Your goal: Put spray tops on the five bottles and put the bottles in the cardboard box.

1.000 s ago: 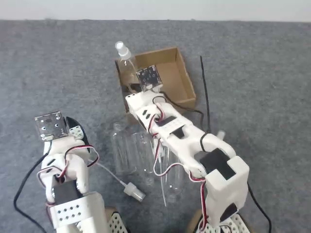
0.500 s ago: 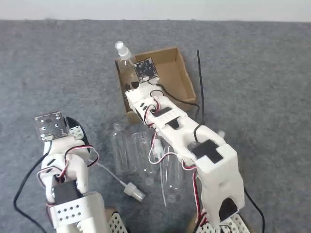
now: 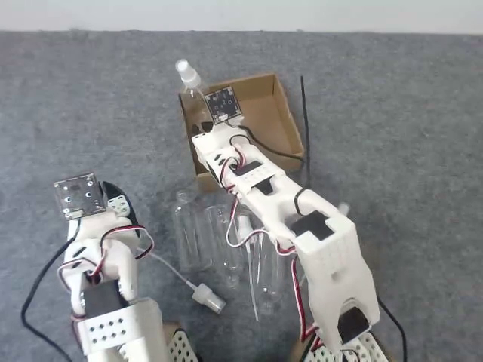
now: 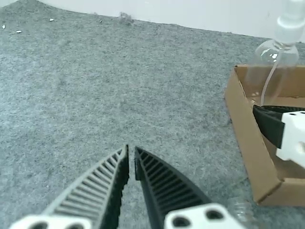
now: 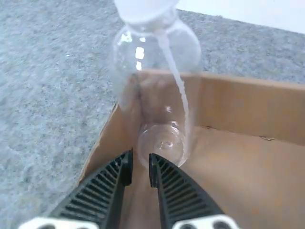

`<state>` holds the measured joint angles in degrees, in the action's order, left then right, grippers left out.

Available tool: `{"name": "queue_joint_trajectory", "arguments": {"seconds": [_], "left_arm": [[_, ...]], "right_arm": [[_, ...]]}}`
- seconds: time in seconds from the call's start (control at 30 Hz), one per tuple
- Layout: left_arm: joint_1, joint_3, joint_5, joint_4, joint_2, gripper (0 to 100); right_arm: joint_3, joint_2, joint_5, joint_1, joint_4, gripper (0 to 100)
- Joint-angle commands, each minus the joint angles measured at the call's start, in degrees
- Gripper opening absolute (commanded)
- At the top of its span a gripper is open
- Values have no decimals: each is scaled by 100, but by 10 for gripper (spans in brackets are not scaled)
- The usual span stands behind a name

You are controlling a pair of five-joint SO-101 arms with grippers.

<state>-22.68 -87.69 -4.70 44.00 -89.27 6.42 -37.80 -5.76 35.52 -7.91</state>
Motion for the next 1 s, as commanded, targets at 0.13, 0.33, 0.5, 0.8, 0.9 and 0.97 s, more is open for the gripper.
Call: {"name": "queue_joint_trajectory", "arguments": {"seconds": [0.13, 0.33, 0.5, 0.8, 0.9, 0.97], "left_arm": [[-18, 75, 44, -167, -97, 12], [-18, 75, 53, -176, -97, 12], [-18, 75, 53, -185, -97, 12], [-18, 75, 53, -193, -97, 12], [-18, 75, 53, -202, -97, 12], [-18, 75, 53, -202, -97, 12]], "right_arm": [[-448, 101, 79, -92, -145, 6], [-132, 453, 79, -171, -145, 6], [448, 1042, 79, -171, -145, 6], [1231, 1912, 88, -145, -101, 6], [1495, 2246, 88, -136, -92, 6], [1662, 2484, 97, -136, -92, 6]]}}
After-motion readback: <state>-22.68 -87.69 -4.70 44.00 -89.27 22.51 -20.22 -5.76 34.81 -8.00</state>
